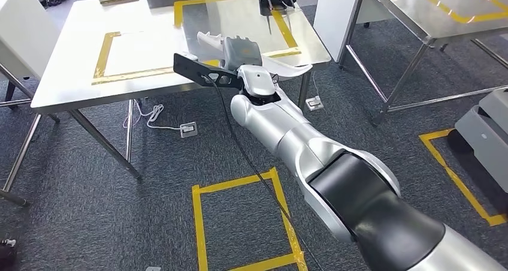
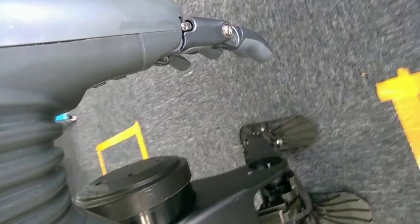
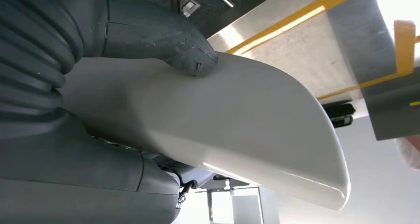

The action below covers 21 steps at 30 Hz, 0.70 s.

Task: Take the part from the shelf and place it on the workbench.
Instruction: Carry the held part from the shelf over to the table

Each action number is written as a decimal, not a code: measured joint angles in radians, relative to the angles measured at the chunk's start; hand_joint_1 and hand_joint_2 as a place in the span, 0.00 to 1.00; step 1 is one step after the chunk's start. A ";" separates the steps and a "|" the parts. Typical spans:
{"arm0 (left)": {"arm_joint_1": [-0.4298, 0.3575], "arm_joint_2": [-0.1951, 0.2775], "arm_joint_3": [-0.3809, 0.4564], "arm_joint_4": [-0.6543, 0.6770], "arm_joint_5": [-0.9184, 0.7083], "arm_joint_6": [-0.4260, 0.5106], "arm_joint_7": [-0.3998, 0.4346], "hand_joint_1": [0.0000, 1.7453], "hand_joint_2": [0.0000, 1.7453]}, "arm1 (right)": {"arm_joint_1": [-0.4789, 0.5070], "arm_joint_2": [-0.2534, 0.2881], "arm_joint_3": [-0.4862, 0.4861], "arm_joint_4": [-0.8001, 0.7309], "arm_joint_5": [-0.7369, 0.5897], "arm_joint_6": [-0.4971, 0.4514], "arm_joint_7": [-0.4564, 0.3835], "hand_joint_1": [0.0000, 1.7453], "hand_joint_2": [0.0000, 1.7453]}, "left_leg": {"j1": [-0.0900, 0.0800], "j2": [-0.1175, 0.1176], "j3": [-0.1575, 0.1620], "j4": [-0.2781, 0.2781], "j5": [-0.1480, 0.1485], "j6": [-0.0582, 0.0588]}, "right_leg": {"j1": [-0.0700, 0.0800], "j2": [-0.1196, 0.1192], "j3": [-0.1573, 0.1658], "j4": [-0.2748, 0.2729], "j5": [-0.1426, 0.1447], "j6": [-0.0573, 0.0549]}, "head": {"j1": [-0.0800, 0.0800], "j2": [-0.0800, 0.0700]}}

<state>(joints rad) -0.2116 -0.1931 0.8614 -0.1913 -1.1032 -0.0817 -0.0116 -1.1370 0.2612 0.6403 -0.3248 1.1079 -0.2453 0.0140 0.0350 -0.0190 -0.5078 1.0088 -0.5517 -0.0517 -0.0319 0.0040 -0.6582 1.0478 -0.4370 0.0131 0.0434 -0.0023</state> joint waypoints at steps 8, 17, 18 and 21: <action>0.015 0.000 0.000 0.002 0.000 0.000 -0.002 0.00 1.00 | 0.024 0.001 -0.001 0.005 0.018 -0.004 -0.004 0.90 1.00 | -0.009 0.015 -0.257 0.282 0.052 0.004 | 0.006 0.002 0.163 -0.054 -0.097 -0.032 | -0.007 0.000; 0.020 0.002 0.000 0.002 -0.003 0.000 -0.003 0.00 1.00 | 0.023 0.002 -0.006 0.002 0.025 -0.011 -0.009 0.90 1.00 | -0.028 0.020 -0.132 -0.036 0.172 0.068 | 0.014 0.003 0.245 0.000 -0.107 0.014 | -0.007 0.000; 0.021 0.002 0.000 0.003 -0.003 0.000 -0.003 0.00 1.00 | 0.029 0.000 -0.007 0.003 0.025 -0.011 -0.011 0.90 1.00 | -0.026 0.017 -0.104 -0.053 0.157 0.071 | 0.015 0.002 0.200 0.077 -0.094 0.017 | -0.005 0.000; 0.034 0.001 0.000 0.006 -0.003 0.000 -0.001 0.00 1.00 | 0.072 -0.011 -0.007 0.017 0.025 -0.007 -0.010 0.90 1.00 | -0.024 0.003 -0.008 -0.094 0.121 0.077 | 0.015 0.000 0.081 0.207 -0.181 0.019 | -0.001 0.000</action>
<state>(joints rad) -0.1774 -0.1917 0.8613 -0.1853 -1.1067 -0.0820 -0.0129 -1.0650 0.2501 0.6336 -0.3082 1.1325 -0.2526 0.0043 0.0111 -0.0156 -0.5154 0.9153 -0.4304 0.0255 -0.0165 0.0041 -0.5770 1.2543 -0.6179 0.0326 0.0422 -0.0023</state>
